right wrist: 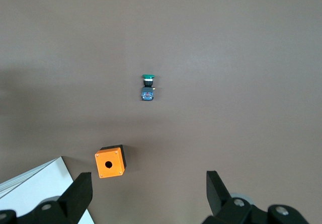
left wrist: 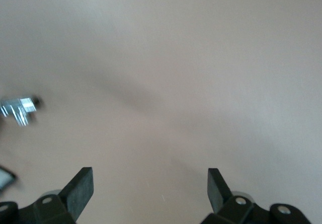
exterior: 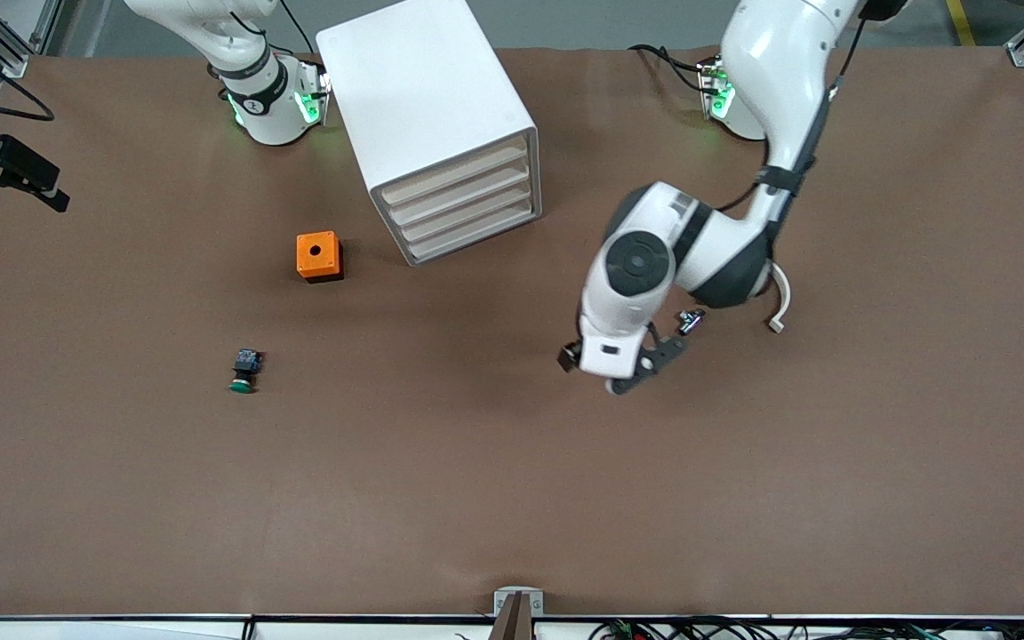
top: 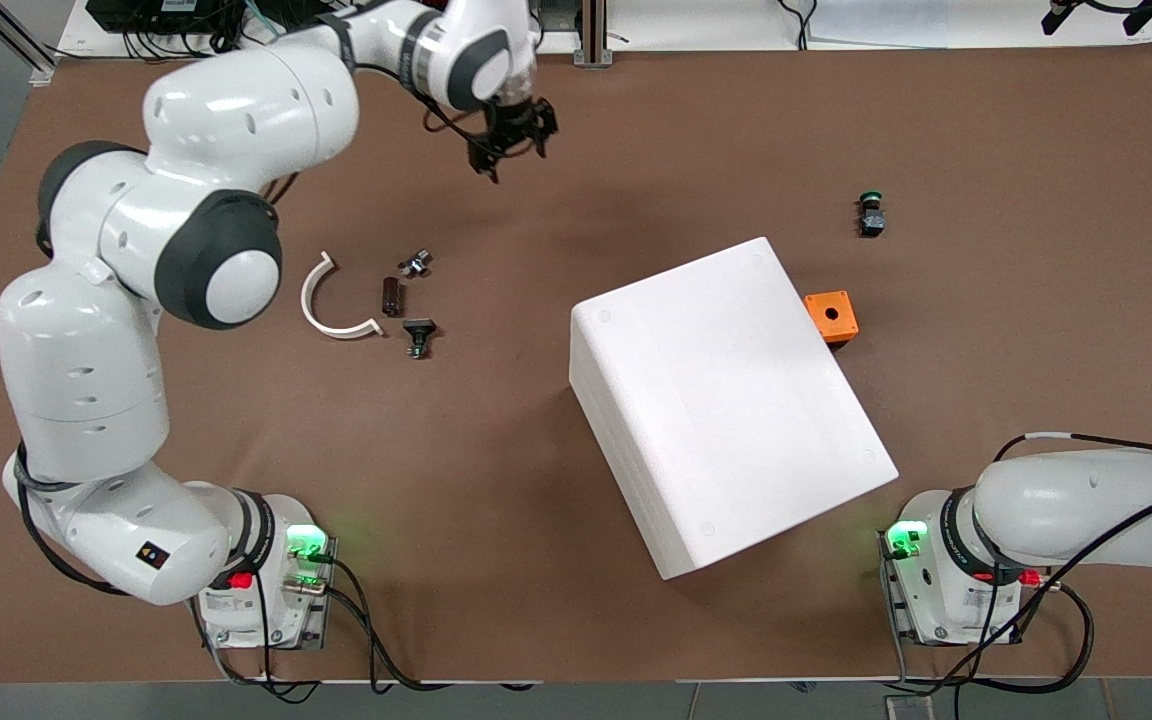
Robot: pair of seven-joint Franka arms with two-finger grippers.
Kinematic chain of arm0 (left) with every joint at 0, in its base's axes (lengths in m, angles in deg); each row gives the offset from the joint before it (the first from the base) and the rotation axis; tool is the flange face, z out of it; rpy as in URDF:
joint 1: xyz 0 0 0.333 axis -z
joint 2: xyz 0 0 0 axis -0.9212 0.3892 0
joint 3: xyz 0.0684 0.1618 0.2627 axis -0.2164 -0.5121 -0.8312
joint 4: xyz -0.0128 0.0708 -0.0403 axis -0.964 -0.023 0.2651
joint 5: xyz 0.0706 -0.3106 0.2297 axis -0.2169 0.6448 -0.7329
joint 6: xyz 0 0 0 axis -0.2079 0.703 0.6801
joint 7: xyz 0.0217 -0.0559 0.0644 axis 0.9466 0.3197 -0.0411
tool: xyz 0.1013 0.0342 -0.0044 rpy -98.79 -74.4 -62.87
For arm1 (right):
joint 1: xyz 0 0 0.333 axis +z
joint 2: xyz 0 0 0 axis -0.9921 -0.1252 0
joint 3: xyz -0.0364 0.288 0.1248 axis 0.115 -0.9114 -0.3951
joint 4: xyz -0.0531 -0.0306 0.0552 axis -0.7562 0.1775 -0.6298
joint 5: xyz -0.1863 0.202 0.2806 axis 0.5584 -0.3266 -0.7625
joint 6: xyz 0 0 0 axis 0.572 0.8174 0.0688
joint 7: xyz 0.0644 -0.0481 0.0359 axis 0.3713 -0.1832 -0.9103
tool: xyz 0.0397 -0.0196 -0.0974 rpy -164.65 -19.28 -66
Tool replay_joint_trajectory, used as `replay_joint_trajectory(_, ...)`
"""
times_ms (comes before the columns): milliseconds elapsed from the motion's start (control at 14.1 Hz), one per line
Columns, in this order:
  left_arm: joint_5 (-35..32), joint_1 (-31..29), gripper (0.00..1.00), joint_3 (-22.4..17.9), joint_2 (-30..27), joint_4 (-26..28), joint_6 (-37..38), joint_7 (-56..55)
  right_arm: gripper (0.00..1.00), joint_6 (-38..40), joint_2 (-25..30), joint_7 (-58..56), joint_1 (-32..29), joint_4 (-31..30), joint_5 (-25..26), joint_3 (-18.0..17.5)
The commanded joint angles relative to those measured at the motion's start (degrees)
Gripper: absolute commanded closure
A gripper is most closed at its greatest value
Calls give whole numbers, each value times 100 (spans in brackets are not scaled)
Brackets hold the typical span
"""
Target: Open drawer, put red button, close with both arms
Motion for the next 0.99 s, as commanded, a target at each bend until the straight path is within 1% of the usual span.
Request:
replay_joint_trajectory(0, -139, -531, 0, 48, -321, -12, 54, 463, 0, 65, -51, -46, 25, 121, 111, 5)
replay_joint_trajectory(283, -139, -1252, 0, 48, -848, -12, 361, 1053, 0, 56, -51, -46, 25, 121, 102, 5)
replay_joint_trajectory(424, -139, -1569, 0, 48, -1077, -12, 641, 1544, 0, 56, -60, -37, 25, 121, 102, 5)
replay_joint_trajectory(637, -130, -1991, 0, 57, -1385, -21, 949, 2326, 0, 56, -60, -46, 25, 121, 102, 5)
replay_joint_trajectory(778, -130, -2141, 0, 48, -1631, -21, 1274, 2644, 0, 56, -60, -46, 25, 121, 102, 5)
replay_joint_trajectory(920, -139, -2369, 0, 48, -1877, -21, 1407, 2942, 0, 56, -60, -46, 25, 121, 102, 5)
